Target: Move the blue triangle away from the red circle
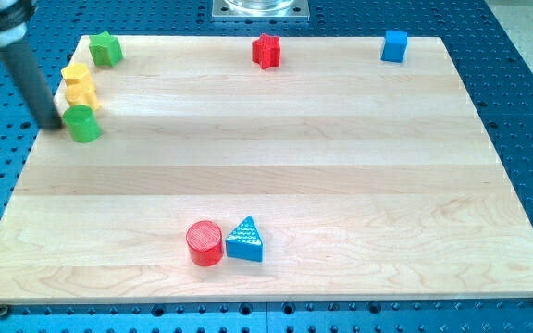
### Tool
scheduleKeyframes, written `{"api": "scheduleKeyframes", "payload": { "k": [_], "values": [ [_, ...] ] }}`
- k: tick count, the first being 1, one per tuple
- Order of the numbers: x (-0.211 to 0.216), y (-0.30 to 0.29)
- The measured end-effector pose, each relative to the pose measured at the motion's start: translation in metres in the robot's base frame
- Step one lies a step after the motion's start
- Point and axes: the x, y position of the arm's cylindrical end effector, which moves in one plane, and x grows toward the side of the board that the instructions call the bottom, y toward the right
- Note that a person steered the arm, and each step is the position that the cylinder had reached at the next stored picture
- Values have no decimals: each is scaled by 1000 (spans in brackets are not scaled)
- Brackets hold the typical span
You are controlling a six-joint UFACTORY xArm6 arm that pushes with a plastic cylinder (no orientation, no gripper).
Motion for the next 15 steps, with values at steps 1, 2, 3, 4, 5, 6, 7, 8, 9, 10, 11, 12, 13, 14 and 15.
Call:
{"api": "scheduleKeyframes", "payload": {
  "k": [1, 2, 3, 4, 5, 6, 7, 8, 9, 10, 11, 12, 13, 14, 15],
  "values": [
    [60, 14],
    [130, 28],
    [186, 49],
    [190, 64],
    [189, 155],
    [188, 255],
    [132, 240],
    [119, 289],
    [139, 322],
    [102, 406],
    [57, 439],
    [148, 439],
    [145, 379],
    [83, 375],
    [41, 371]
  ]
}}
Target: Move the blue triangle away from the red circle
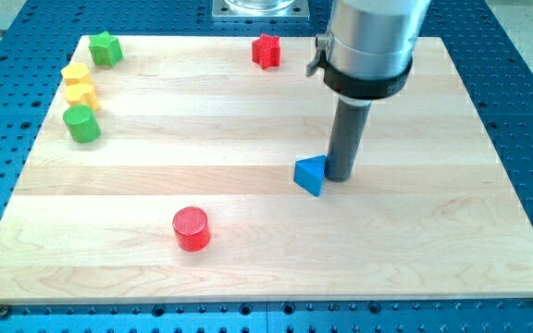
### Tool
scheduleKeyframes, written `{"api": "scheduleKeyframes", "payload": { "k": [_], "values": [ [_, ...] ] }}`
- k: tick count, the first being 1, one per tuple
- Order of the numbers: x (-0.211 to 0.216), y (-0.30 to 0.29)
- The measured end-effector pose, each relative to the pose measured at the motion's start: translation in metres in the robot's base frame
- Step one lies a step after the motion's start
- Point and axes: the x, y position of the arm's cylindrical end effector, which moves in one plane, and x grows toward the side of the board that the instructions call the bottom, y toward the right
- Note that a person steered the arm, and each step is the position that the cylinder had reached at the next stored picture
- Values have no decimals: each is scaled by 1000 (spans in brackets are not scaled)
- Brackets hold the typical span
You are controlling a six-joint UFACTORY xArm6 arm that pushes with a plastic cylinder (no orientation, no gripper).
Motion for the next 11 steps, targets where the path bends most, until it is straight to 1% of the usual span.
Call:
{"api": "scheduleKeyframes", "payload": {
  "k": [1, 2, 3, 4, 5, 6, 7, 8, 9, 10, 11],
  "values": [
    [79, -3],
    [63, -38],
    [0, -66],
    [-1, -12],
    [1, -11],
    [6, 56],
    [10, 74],
    [36, 53],
    [75, 69],
    [28, 107],
    [-29, 130]
  ]
}}
